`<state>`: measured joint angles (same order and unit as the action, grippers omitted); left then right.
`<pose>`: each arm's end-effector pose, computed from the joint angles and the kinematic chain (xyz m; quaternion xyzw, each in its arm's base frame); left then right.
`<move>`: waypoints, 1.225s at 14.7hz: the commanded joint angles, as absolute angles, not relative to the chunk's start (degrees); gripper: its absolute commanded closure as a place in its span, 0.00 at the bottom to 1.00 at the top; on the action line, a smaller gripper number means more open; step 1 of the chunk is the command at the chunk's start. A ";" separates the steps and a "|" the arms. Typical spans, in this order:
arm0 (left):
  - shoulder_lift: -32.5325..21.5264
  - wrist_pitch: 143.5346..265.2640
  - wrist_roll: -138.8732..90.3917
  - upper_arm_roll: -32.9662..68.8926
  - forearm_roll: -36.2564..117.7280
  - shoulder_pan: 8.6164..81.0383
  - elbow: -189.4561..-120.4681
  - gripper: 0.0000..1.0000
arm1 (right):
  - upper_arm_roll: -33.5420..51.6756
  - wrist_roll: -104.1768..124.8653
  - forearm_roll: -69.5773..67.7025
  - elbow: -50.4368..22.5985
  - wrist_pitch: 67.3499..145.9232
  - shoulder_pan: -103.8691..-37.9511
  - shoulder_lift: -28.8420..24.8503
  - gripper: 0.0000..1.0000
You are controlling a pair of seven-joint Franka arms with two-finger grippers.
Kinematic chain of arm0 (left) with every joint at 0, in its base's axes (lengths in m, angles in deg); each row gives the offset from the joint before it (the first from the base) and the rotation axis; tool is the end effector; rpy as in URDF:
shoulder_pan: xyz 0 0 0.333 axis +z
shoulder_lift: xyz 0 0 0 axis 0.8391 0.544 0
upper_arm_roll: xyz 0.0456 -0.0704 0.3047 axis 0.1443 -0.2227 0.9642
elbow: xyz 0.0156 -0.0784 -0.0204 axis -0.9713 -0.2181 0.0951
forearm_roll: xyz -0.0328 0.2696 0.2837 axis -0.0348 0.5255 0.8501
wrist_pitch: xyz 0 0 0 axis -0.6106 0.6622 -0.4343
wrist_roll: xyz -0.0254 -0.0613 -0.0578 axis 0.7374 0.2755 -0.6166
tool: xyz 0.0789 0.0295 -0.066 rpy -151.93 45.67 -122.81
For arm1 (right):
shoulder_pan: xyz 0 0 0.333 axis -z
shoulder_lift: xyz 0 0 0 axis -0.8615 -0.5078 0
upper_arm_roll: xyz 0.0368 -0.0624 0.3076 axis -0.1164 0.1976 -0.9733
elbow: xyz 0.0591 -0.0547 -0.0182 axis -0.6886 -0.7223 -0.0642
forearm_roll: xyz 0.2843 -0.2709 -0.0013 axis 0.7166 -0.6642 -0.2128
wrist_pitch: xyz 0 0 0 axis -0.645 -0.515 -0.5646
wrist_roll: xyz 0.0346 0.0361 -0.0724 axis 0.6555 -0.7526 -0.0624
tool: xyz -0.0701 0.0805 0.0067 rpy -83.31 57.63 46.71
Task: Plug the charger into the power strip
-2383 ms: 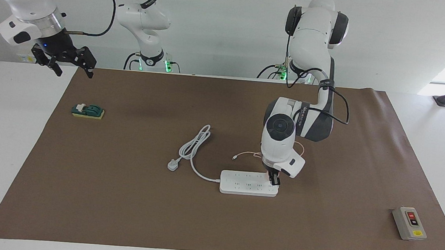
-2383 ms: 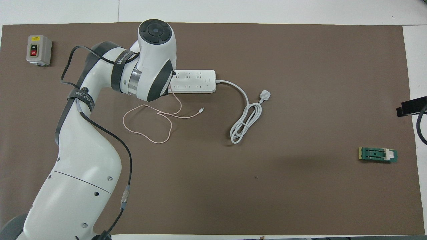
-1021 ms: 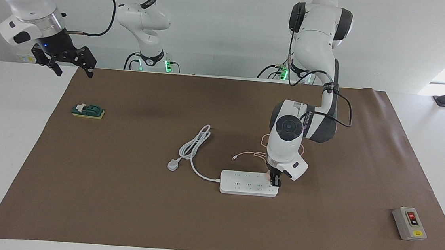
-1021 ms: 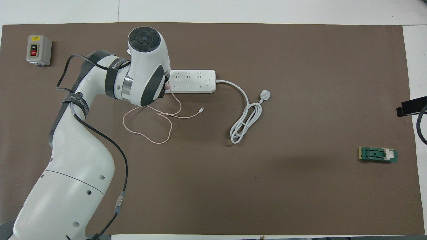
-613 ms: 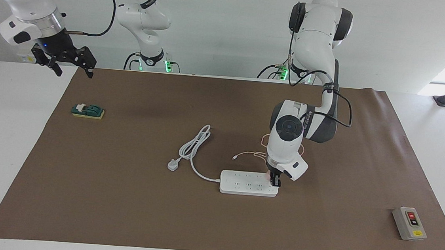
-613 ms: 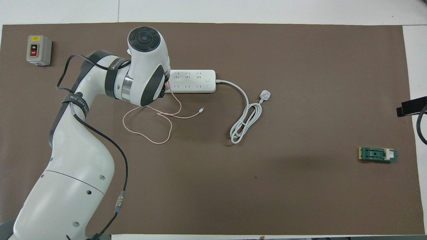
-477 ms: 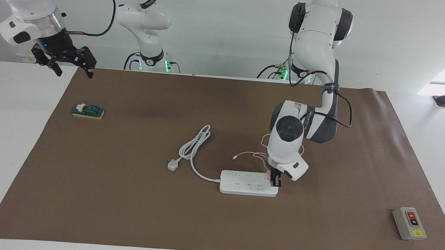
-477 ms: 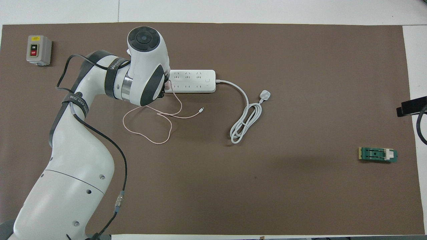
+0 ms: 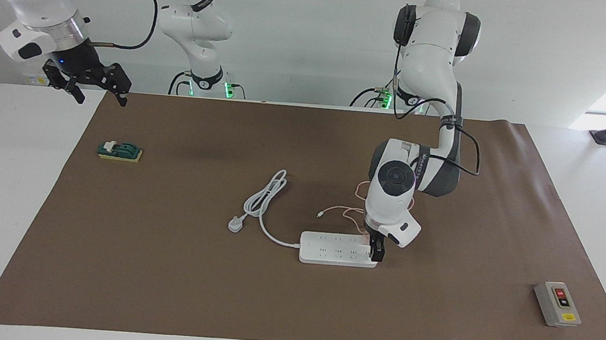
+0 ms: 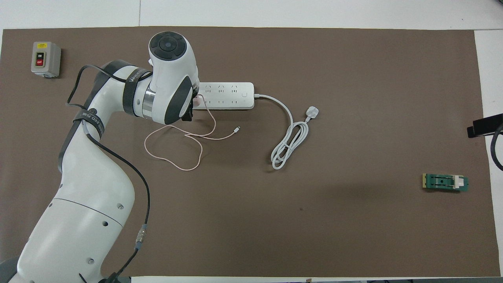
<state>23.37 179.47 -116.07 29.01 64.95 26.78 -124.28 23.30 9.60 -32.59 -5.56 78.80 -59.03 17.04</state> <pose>0.6597 -0.2933 0.3158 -0.7431 -0.6675 -0.0195 0.0434 0.5267 -0.0733 0.6170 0.9998 -0.0010 -0.0177 0.0029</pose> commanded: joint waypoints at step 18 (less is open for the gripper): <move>19.24 189.15 -116.11 29.16 64.55 24.79 -136.81 0.00 | 22.77 10.26 -31.70 -6.41 78.07 -58.17 18.09 0.00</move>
<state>20.05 186.03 -116.16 28.83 64.91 25.62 -131.31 23.30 9.60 -32.59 -5.56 78.71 -59.03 17.04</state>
